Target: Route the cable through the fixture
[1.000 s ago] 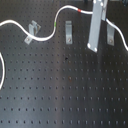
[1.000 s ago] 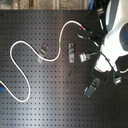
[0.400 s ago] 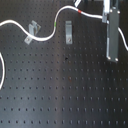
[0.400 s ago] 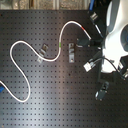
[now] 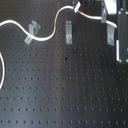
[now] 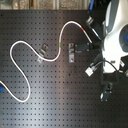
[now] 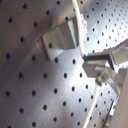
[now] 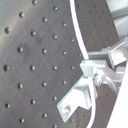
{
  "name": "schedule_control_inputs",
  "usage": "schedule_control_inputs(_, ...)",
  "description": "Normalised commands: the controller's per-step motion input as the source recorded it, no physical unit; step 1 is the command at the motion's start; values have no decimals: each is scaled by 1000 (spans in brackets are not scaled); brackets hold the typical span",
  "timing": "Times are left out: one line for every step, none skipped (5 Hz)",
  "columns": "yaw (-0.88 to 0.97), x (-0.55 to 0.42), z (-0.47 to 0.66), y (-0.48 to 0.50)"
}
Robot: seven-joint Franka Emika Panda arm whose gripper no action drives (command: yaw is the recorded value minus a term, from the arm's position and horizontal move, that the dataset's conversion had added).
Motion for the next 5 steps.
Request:
schedule_control_inputs(-311,-160,-3,92)
schedule_control_inputs(-254,-288,78,-34)
schedule_control_inputs(-200,-84,163,107)
schedule_control_inputs(-189,-178,386,105)
schedule_control_inputs(-197,-234,552,84)
